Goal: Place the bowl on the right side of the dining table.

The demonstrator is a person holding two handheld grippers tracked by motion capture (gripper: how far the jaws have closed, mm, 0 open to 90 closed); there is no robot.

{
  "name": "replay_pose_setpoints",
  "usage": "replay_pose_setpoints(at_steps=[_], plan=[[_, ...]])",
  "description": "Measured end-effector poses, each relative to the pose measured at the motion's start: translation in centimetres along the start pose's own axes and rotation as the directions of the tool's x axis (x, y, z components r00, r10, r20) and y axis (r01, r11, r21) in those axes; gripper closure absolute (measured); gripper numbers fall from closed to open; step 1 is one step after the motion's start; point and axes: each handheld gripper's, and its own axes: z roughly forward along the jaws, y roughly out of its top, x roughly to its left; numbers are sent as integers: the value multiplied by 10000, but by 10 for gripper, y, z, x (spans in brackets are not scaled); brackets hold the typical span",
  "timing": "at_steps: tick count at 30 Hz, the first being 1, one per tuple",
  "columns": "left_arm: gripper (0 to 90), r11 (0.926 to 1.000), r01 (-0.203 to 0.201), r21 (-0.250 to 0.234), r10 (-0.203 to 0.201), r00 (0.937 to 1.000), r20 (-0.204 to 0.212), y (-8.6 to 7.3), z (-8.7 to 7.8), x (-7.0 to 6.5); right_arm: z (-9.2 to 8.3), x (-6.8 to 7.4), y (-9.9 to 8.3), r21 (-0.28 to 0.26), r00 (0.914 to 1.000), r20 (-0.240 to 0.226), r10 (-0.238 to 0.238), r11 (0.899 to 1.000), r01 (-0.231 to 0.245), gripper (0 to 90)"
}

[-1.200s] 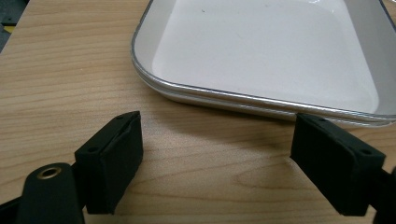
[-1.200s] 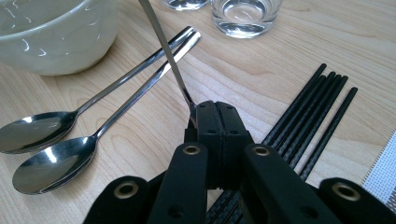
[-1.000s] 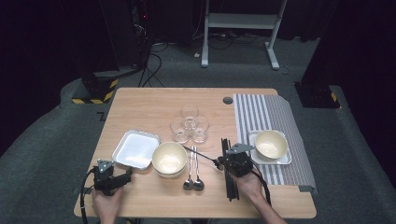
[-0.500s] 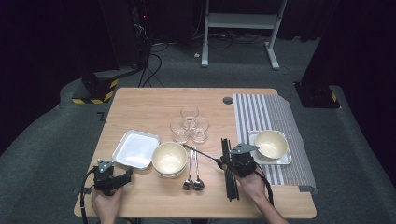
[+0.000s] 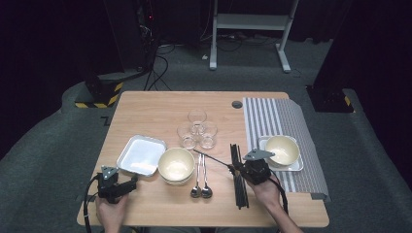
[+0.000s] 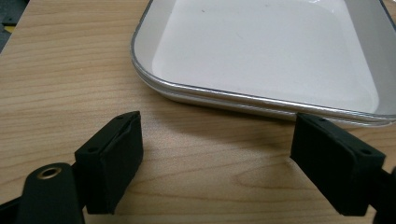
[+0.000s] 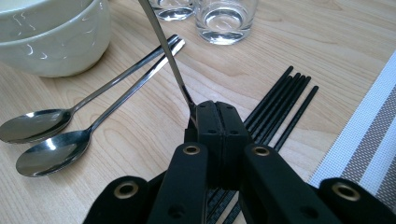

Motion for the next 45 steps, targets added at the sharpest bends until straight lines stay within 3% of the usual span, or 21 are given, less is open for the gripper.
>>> replay_pose_setpoints(at_steps=[19, 45], plan=[[172, 10000, -6, -2, 6, 10000, -3, 0, 0, 0, -14, -9, -2, -258, 9998, 195, 71, 9996, -66, 899], [172, 10000, 1, -2, -1, 10000, -4, 0, 0, 0, -36, -28, -10, -699, 9965, 639, 540, 9963, -495, 899]])
